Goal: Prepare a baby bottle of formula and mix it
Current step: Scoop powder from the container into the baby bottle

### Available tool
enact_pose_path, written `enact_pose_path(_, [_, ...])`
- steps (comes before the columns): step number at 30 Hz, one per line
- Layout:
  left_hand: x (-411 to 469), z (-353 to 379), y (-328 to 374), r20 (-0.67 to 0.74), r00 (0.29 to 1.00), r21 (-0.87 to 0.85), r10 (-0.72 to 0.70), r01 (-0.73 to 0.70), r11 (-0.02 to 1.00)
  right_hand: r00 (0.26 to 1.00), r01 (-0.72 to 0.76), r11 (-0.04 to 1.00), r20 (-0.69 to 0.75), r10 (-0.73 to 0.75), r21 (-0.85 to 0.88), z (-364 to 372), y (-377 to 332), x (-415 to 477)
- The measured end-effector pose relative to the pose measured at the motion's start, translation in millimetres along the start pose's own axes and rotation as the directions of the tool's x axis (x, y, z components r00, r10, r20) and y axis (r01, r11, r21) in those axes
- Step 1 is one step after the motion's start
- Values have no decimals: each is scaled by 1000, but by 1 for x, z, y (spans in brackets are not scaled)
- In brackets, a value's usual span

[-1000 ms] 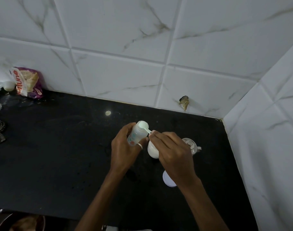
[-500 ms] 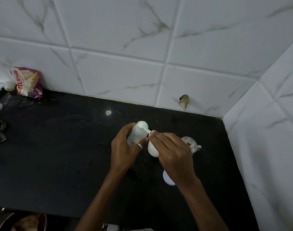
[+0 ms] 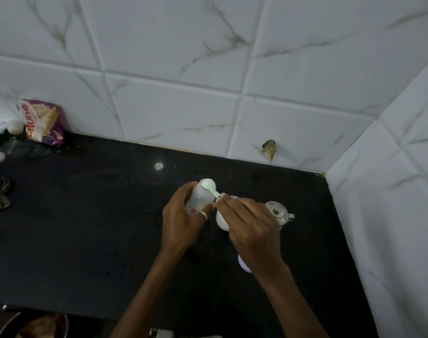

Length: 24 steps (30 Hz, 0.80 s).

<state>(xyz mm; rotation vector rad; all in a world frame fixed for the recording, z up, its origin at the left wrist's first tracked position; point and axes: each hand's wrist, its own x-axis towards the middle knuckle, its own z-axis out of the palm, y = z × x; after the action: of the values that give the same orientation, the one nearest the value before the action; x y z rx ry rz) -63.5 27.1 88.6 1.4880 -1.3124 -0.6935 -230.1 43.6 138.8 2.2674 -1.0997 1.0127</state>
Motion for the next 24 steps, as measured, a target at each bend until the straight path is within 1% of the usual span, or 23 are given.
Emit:
enact_pose_path(7, [1,0,-2,9,1000,-18,-7,7,1000,998,-57,998,-23,58,41,5,1,-4])
enact_pose_path(9, [0,1,-2,11,1000,-21,-20,20,1000,990,-128,986,-43,133,108,7,3,-3])
enact_pose_path(11, [2,2,-3,16,999,-27,-38,38,999,955,-274,931,-49,294,240,11,5,-2])
enact_pose_path(12, [2,4,-3,23,999,-29,-47,47,998,912,-377,866,-28,408,329,12,5,0])
enact_pose_path(13, [3,5,-4,31,998,-27,-53,54,998,847,-487,765,16,531,423,11,6,1])
enact_pose_path(15, [5,7,-7,49,997,-21,-67,68,997,666,-666,490,153,730,562,10,9,4])
enact_pose_path(17, [6,10,-12,67,994,-10,-85,86,996,477,-765,217,307,824,606,11,17,5])
enact_pose_path(19, [8,12,-16,79,991,6,-105,105,994,323,-801,7,423,846,598,15,30,0])
enact_pose_path(20, [9,13,-19,84,990,16,-115,114,993,270,-811,-58,460,846,583,18,36,-4])
enact_pose_path(21, [10,14,-22,90,988,24,-127,125,992,236,-827,-85,480,845,555,22,42,-9])
enact_pose_path(22, [11,16,-24,95,985,29,-141,139,990,219,-854,-76,488,845,514,25,49,-15])
enact_pose_path(24, [13,18,-31,102,980,35,-171,168,985,222,-912,2,491,843,409,34,59,-27])
